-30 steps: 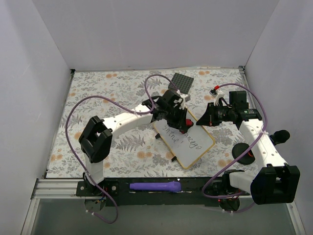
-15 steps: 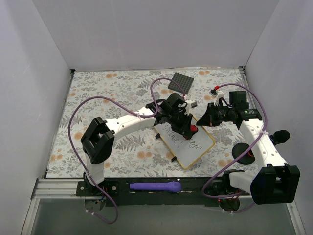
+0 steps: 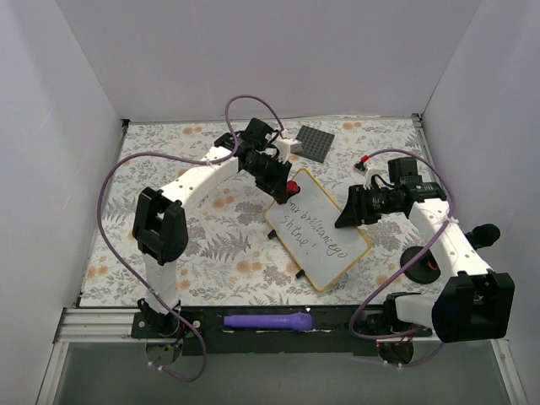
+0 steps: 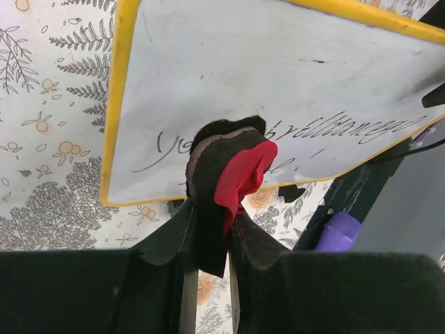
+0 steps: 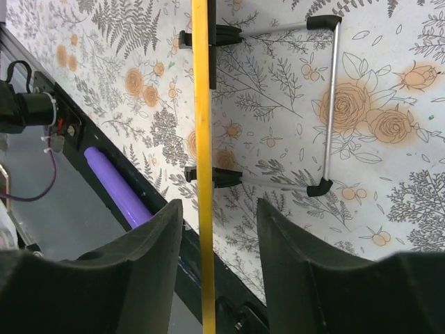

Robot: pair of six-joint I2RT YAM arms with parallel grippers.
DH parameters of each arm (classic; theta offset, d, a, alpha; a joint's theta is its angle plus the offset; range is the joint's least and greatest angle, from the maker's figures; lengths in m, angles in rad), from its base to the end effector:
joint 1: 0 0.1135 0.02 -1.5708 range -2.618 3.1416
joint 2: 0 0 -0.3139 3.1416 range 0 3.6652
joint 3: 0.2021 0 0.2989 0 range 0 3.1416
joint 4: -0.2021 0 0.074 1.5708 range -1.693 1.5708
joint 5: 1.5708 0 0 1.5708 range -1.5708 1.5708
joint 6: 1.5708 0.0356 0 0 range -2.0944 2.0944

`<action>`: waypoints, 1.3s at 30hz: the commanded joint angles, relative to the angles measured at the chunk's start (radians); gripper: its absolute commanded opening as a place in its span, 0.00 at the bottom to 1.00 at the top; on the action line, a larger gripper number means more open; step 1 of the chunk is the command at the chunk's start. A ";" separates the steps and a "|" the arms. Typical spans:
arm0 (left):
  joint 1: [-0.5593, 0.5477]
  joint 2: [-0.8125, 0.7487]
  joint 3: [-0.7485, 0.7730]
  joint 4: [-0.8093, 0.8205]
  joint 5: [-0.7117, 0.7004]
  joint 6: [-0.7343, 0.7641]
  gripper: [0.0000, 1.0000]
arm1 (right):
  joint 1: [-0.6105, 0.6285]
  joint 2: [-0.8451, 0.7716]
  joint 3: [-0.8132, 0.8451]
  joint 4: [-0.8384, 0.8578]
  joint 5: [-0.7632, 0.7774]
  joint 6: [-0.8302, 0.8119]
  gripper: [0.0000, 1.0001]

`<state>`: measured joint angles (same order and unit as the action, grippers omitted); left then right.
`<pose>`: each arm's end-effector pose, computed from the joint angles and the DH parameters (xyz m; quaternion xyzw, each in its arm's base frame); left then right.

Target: Erase the whiteboard

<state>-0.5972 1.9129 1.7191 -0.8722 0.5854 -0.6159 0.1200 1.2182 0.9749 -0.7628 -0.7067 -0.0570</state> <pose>0.3812 -0.2830 0.3209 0.0634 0.9278 -0.3659 0.0372 0.2597 0.0546 0.3104 -0.1757 0.8890 0.3404 0.2508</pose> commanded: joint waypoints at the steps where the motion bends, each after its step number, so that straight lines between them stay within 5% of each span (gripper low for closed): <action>1: -0.004 0.078 0.131 -0.178 0.005 0.136 0.00 | 0.006 0.020 0.054 -0.033 -0.008 -0.030 0.49; 7: 0.004 0.189 0.243 -0.237 -0.030 0.101 0.00 | 0.021 0.026 0.071 -0.026 0.016 -0.015 0.30; 8: 0.007 0.199 0.246 -0.243 -0.027 0.100 0.00 | 0.021 0.023 0.073 -0.027 0.019 -0.017 0.18; 11: 0.036 0.207 0.188 -0.218 -0.012 0.081 0.00 | 0.023 0.020 0.073 -0.026 0.026 -0.017 0.02; 20: 0.053 0.186 -0.018 -0.166 -0.025 0.120 0.00 | 0.027 0.023 0.068 -0.027 0.019 -0.037 0.01; 31: 0.028 0.285 0.353 -0.215 0.060 0.061 0.00 | 0.038 0.026 0.070 -0.027 -0.010 -0.058 0.01; 39: 0.027 0.232 0.059 -0.146 0.064 0.102 0.00 | 0.040 0.027 0.074 -0.032 -0.005 -0.072 0.01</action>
<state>-0.5629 2.1735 1.9202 -1.0454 0.6491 -0.5354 0.1478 1.2499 1.0054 -0.7948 -0.7067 -0.0776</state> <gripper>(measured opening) 0.147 0.063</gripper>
